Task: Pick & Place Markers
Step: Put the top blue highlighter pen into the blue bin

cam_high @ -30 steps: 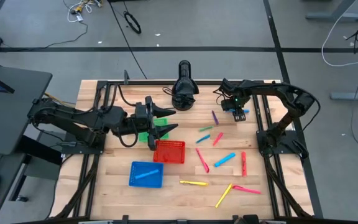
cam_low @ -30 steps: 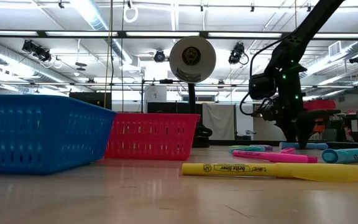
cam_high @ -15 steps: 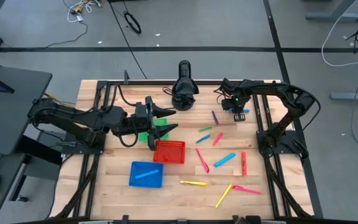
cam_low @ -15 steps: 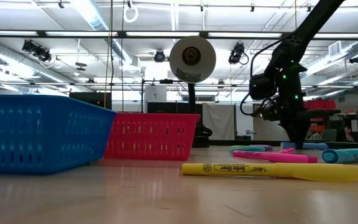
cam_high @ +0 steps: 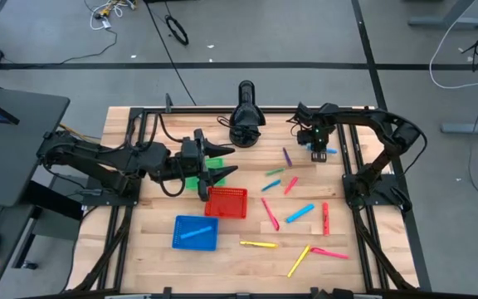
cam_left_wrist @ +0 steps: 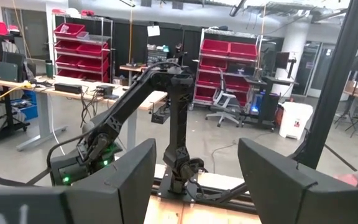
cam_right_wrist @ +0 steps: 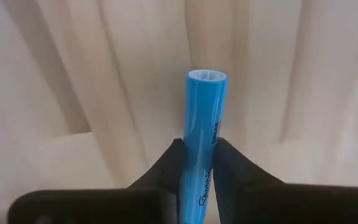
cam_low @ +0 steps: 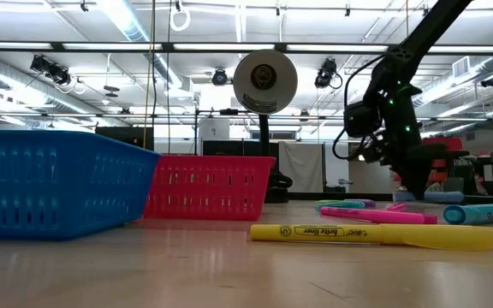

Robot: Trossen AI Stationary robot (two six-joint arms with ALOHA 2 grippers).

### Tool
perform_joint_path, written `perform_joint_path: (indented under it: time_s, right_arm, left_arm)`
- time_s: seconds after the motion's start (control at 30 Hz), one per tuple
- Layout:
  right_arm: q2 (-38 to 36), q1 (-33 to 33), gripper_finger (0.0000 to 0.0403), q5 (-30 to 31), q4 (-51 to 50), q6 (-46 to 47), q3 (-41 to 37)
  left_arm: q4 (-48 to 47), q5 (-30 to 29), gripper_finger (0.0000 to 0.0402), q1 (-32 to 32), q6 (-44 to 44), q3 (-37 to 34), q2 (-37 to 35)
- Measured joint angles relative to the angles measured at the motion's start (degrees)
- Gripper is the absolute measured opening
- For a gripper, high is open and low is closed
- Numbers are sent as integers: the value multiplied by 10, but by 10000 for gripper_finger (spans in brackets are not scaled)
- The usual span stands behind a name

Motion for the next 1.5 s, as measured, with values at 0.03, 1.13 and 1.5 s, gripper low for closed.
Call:
perform_joint_path:
  time_s: [0.03,1.13,1.5]
  right_arm:
    - [-1,2,48,1,-11,5,5]
    - [-53,167,47,-44,-355,287,328]
    - [-72,166,47,-50,-355,323,336]
  left_arm:
    - [-3,0,233,0,2,0,0]
    - [-11,0,233,0,4,0,0]
    - [-12,0,233,0,-10,0,0]
